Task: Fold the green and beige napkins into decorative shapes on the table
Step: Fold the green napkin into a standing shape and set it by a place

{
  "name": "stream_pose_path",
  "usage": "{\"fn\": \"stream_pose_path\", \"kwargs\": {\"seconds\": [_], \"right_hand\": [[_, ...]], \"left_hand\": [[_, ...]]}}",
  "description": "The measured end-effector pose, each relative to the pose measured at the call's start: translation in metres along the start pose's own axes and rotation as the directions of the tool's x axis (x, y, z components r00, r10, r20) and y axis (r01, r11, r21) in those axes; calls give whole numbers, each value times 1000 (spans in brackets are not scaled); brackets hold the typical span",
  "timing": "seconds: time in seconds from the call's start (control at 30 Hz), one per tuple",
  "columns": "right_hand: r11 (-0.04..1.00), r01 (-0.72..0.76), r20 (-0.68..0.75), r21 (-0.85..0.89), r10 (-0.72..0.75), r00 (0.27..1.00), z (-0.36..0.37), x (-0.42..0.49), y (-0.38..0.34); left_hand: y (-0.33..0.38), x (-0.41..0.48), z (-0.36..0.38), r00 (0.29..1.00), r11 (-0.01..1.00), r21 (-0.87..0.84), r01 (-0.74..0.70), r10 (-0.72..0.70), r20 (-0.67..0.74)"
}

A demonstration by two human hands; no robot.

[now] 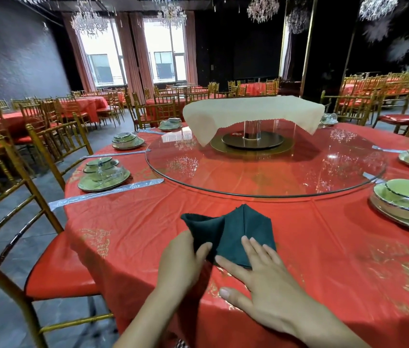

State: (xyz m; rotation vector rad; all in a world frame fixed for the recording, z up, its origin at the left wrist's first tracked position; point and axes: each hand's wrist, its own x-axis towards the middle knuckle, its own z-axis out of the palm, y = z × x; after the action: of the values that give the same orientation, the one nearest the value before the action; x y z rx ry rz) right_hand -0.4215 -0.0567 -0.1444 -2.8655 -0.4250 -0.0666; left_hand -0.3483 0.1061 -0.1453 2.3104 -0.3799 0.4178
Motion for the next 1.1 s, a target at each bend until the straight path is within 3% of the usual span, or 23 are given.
{"fn": "stream_pose_path", "kwargs": {"seconds": [0.17,0.27,0.4,0.53,0.63,0.73,0.87,0.97,1.1], "right_hand": [[999,-22,64,-45,25,998,-3,1,0],[996,-9,83,-94,16,996,-2,2,1],[989,-6,82,-146,18,996,-5,-1,1],[995,13,95,-104,-3,995,-6,1,0],[993,30,94,-118,-19,995,-8,0,1],[995,20,110,-98,-9,994,-9,-1,1],[997,-5,125,-75,15,992,-8,-1,5],[999,1,99,-38,2,995,-10,0,7],[973,-57,47,224,48,998,-15,-1,14]], "left_hand": [[13,-1,10,998,976,-212,-54,63,32],[20,3,12,963,964,-256,-77,138,230],[12,21,-7,872,872,-486,59,192,450],[-6,28,-13,897,919,-395,19,158,412],[-12,22,-10,888,871,-484,87,152,434],[-18,18,-7,907,860,-509,49,176,384],[-14,7,5,962,898,-437,-47,159,224],[-11,0,12,967,921,-351,-169,224,122],[-8,-1,15,931,925,-201,-324,349,108]]}}
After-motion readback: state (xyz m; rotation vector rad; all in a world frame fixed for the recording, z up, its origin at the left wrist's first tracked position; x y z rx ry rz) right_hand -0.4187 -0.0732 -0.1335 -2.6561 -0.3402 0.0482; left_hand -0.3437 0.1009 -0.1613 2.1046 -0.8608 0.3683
